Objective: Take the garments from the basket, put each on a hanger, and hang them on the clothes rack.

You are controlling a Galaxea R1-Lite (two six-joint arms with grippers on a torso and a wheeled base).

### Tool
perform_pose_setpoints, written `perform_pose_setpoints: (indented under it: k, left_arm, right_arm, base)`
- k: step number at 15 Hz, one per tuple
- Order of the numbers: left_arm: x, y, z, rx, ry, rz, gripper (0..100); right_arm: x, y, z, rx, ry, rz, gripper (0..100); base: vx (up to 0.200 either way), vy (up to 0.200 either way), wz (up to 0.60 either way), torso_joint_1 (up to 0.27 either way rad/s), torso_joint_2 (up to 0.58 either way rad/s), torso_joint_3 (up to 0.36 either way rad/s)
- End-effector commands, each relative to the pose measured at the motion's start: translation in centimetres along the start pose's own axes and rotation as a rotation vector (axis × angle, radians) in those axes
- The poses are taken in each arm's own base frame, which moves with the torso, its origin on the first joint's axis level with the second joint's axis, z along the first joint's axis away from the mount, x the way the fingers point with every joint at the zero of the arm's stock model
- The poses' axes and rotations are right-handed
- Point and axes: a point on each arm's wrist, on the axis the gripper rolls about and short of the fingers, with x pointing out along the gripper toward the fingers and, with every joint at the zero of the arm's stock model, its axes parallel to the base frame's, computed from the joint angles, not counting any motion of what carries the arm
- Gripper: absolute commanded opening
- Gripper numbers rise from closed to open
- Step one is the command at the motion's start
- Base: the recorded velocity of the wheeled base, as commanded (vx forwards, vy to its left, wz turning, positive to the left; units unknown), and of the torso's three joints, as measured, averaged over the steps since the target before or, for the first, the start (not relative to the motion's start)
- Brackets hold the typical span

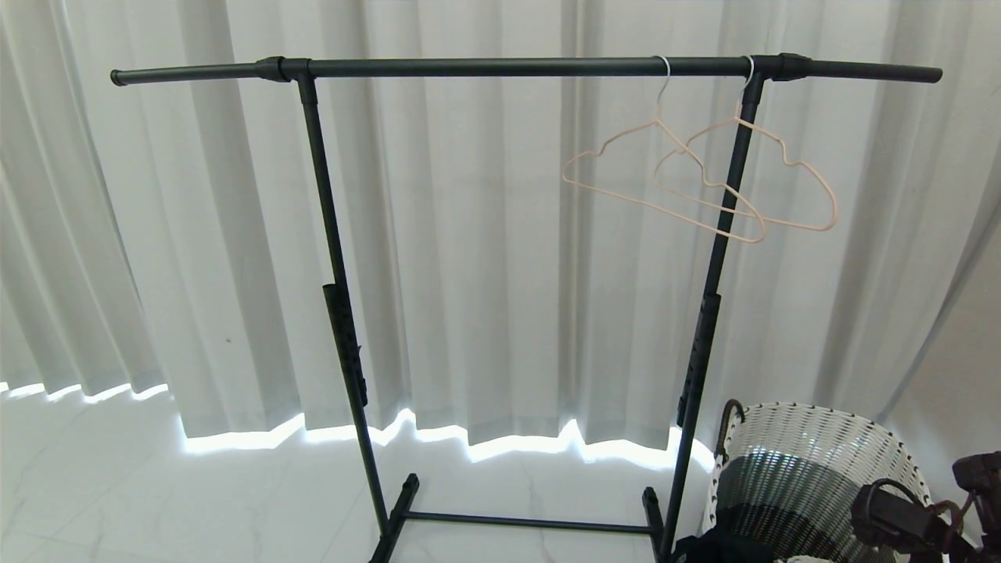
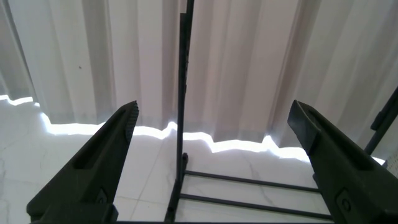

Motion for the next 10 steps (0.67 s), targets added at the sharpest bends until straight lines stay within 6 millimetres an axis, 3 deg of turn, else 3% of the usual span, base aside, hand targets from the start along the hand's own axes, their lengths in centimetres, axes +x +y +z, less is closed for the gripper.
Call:
perform_pose_setpoints:
  k: [1, 8, 9, 10]
  left_arm:
    - [0.0, 0.0, 0.0, 0.0, 0.0, -0.002, 100]
    - [0.0, 0.0, 0.0, 0.0, 0.0, 0.0, 100]
    - [0.0, 0.0, 0.0, 0.0, 0.002, 0.0, 100]
    - [0.0, 0.0, 0.0, 0.0, 0.002, -0.002, 100]
  right_arm:
    - [1.4, 0.4, -0.7, 0.01, 0.061, 0.057, 100]
    - [2.2, 0.2, -0.6, 0.008, 0.074, 0.049, 100]
    - [2.3, 0.1, -0.6, 0.008, 0.074, 0.049, 0]
    - [2.4, 0.1, -0.7, 0.009, 0.076, 0.052, 0]
  base:
    - [0.0, 0.0, 0.0, 0.0, 0.0, 0.0]
    - [0.0, 0.0, 0.0, 0.0, 0.0, 0.0]
    - [0.0, 0.0, 0.0, 0.0, 0.0, 0.0]
    - [0.0, 0.0, 0.0, 0.0, 0.0, 0.0]
